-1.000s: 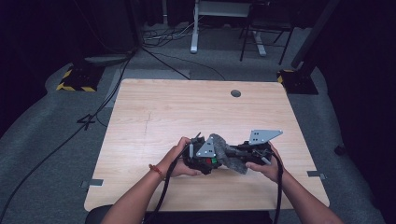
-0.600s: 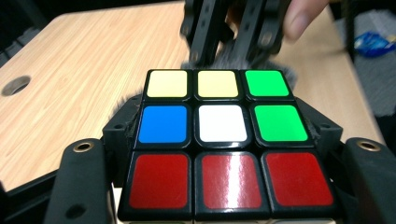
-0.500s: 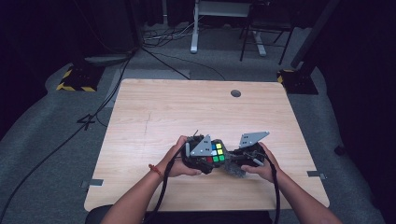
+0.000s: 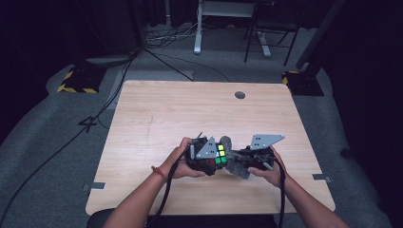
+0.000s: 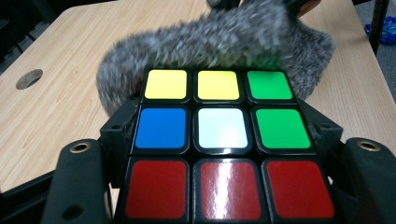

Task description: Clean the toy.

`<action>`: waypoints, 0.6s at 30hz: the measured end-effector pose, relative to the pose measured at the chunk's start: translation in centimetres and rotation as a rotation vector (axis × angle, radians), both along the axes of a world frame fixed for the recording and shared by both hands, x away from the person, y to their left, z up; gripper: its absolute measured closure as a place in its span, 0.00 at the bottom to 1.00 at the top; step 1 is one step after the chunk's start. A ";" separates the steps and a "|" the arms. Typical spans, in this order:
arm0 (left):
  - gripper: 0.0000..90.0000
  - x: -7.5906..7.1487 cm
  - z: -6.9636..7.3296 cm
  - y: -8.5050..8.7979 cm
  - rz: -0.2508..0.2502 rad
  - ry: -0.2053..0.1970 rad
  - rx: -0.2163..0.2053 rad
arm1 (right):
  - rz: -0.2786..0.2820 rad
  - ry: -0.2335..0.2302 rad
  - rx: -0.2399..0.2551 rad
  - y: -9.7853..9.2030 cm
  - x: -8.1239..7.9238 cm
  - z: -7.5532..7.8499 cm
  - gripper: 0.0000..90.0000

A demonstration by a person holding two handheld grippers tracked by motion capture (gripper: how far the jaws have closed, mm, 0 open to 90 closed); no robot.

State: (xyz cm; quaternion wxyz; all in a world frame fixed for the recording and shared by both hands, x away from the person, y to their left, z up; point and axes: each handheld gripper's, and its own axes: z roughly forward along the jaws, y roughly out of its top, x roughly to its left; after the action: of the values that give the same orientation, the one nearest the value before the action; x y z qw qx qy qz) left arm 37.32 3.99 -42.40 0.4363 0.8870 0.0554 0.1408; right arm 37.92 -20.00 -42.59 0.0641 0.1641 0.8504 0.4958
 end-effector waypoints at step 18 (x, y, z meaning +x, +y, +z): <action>0.37 0.1 -1.3 -1.3 0.025 -0.021 0.122 | 0.051 -0.082 0.018 1.1 -1.6 1.5 0.89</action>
State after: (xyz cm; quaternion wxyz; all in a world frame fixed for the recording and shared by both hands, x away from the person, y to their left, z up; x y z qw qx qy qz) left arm 37.38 2.67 -43.68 0.3804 0.9095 0.0532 0.1588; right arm 36.34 -18.87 -41.05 0.0847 0.1223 0.8465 0.5112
